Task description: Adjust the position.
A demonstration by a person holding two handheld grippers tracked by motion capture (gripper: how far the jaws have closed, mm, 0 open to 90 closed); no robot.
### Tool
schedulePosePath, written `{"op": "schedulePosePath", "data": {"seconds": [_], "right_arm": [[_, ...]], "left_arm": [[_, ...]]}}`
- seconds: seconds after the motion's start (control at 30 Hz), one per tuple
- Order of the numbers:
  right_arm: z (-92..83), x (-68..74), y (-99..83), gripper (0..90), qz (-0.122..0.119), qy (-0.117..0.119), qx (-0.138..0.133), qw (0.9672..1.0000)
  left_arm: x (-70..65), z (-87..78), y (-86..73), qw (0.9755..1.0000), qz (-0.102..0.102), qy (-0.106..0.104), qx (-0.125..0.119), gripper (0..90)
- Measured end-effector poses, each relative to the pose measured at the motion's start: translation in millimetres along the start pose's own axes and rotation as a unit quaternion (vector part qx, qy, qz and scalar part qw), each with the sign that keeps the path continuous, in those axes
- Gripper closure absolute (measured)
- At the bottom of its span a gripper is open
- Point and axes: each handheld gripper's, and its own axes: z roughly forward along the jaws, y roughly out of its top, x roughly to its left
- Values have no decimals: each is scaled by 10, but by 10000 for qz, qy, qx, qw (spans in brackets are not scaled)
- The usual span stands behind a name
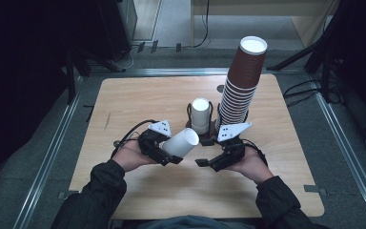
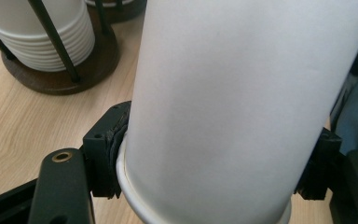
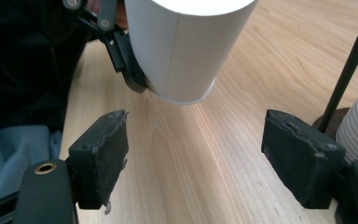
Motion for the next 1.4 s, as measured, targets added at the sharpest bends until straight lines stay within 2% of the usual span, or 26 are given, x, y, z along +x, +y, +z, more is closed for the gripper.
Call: {"op": "schedulePosePath", "data": {"seconds": [0.13,0.23,0.53,0.63,0.77,0.87,1.07,1.23,1.27,1.33,1.4], "right_arm": [[19,0,-12,229,-76,-75,185,9998],[30,4,-23,229,-101,-107,343,9993],[48,6,-24,226,-256,-210,447,9985],[49,7,-21,226,-267,-214,452,9984],[54,8,-14,223,-327,-180,442,9983],[65,41,12,219,-348,-108,418,9985],[95,66,39,220,-378,-50,402,9985],[114,88,66,229,-359,77,329,9988],[121,90,70,234,-382,106,322,9987],[131,111,74,333,-444,259,335,9981],[130,120,77,336,-480,276,334,9979]], "left_arm": [[-3,21,7,9995,132,108,266,272],[-11,65,15,9981,245,209,527,272],[-10,140,26,9971,266,180,684,272],[-14,183,28,9962,291,181,807,272],[-23,240,29,9955,285,39,904,272],[-56,304,48,9943,356,-67,999,272],[-106,366,68,9933,428,-274,1039,269],[-121,378,72,9928,473,-327,1053,269],[-128,384,72,9925,496,-365,1060,269],[-137,393,71,9917,551,-391,1093,269],[-141,390,70,9914,585,-399,1104,269]]}}
